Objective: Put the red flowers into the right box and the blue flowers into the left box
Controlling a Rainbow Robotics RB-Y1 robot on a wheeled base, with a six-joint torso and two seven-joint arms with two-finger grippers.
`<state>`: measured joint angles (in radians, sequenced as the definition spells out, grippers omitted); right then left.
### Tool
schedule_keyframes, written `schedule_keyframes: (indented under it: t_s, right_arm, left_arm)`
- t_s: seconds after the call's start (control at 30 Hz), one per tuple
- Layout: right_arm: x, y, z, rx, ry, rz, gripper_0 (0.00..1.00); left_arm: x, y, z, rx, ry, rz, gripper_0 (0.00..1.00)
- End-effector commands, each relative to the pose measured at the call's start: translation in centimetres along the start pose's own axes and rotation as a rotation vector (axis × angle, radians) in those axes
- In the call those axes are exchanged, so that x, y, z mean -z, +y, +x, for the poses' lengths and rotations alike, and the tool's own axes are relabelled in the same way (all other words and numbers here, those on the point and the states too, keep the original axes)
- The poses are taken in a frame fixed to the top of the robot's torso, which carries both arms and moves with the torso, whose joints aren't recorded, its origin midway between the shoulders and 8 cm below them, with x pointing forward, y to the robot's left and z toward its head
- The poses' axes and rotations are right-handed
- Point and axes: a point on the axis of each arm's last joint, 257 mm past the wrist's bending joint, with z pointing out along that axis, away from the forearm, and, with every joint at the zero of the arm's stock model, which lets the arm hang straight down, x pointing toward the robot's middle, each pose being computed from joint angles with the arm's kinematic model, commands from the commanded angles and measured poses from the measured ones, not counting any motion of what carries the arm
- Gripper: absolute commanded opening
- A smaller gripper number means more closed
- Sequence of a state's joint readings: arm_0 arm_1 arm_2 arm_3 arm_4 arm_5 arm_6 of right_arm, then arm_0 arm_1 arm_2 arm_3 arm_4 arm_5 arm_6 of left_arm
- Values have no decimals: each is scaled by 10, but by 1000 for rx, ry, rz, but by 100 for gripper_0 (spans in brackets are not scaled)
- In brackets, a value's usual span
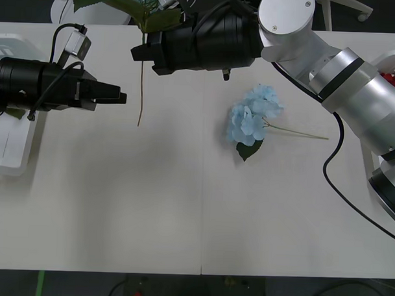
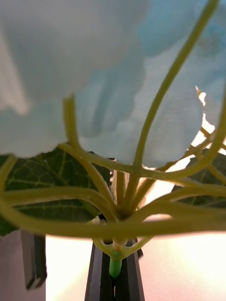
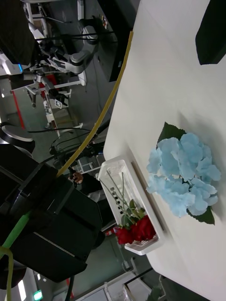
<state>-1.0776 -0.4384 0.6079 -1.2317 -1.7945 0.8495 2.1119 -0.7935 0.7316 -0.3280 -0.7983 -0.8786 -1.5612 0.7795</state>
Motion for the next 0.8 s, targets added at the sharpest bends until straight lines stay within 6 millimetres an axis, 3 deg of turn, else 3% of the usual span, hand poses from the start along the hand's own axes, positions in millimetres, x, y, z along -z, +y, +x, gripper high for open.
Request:
schedule_keyframes:
  t_s: [0.03,0.53,0.73,0.8]
  right_arm:
    - [-12,27,-30,110,-16,-33,0]
    - [-12,27,-31,109,-18,-32,0]
    - [-12,28,-31,108,-19,-35,0]
    - [-12,28,-31,108,-19,-35,0]
  left_arm:
    - [-17,-13,-1,-31,-5,57,100]
    - [-29,-9,-13,-60,-52,52,100]
    - [-37,-12,-13,-85,-43,57,76]
    - [-42,-13,-11,-88,-40,61,74]
